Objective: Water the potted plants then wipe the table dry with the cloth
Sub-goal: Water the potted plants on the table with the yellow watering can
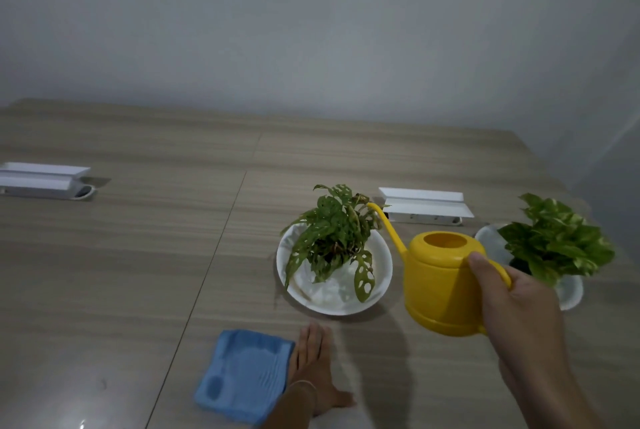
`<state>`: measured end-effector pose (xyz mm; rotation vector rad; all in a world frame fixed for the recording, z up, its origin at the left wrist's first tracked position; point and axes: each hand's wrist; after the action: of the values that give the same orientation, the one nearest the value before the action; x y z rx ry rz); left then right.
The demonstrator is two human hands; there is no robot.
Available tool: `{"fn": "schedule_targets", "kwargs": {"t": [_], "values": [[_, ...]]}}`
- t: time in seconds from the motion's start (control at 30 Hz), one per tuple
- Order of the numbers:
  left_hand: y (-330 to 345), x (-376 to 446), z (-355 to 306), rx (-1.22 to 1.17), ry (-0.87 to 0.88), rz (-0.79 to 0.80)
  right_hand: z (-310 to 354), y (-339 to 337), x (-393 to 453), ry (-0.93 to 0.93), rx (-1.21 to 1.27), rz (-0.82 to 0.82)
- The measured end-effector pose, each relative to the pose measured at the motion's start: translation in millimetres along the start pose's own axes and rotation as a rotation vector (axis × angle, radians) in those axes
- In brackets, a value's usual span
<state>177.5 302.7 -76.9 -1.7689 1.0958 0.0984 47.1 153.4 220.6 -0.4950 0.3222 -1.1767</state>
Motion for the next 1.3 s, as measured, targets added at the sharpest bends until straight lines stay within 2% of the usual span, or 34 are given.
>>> {"fn": "schedule_targets", "kwargs": {"t": [0.5,1.03,1.3], "values": [[2.7,0.5,0.6,-0.006,0.001,-0.096,6.8,23.5,-0.4,-0.011,0.093,0.157],[5.1,2.7,1.2,0.035,-0.020,-0.066,-9.9,9.1,-4.8,0.072,0.077,0.063],[-2.1,0.6,-0.9,-0.009,-0.034,-0.004,-6.0,15.4,-5.8,0.074,0.116,0.086]]}}
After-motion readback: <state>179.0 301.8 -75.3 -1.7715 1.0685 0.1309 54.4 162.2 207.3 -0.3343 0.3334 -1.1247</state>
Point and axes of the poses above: each hand's wrist, its own x-axis towards the middle knuckle, its own y-axis out of the palm, z = x × y, and after that the axes turned 10 degrees about -x, right-handed
